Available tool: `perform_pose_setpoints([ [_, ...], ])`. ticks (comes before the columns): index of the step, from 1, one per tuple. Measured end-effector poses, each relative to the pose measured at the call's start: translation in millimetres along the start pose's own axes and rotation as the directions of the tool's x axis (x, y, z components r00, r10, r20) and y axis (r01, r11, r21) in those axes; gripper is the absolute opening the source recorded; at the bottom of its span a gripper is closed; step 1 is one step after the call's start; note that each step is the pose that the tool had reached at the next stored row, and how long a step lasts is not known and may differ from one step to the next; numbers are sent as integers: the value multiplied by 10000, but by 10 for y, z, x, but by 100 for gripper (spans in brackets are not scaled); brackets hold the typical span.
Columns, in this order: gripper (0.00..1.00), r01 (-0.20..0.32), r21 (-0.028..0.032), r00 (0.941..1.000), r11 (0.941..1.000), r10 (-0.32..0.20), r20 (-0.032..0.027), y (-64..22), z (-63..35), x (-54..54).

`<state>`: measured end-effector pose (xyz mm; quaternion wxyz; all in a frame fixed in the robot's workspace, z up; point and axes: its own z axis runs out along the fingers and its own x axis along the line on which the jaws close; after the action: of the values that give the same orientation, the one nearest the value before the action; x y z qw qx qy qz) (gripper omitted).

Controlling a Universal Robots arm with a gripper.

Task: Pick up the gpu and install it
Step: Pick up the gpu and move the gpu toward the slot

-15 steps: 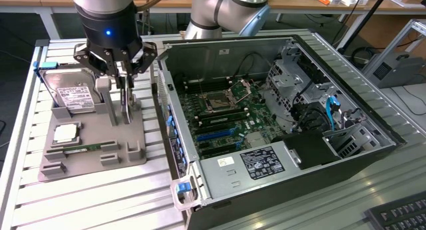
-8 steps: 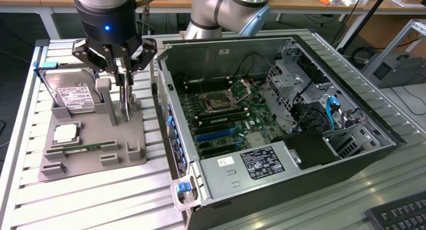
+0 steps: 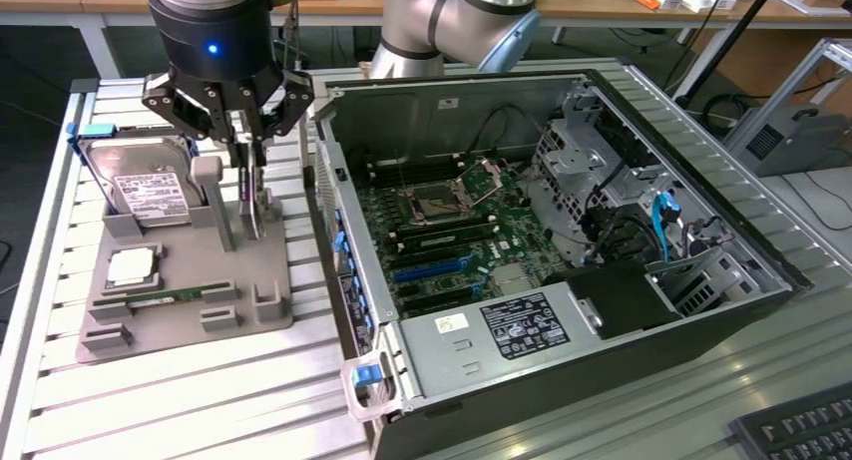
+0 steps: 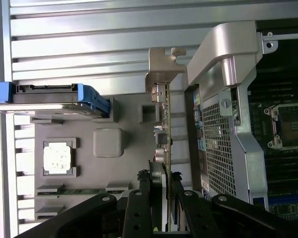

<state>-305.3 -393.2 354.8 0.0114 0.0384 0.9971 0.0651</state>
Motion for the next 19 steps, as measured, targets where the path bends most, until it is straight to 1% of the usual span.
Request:
perform_pose_setpoints([
  [13, 27, -1, -46, 10000, 10000, 1, -3, 10, -74, -1],
  [19, 27, -2, -76, 10000, 10000, 2, -5, 15, -116, -2],
])
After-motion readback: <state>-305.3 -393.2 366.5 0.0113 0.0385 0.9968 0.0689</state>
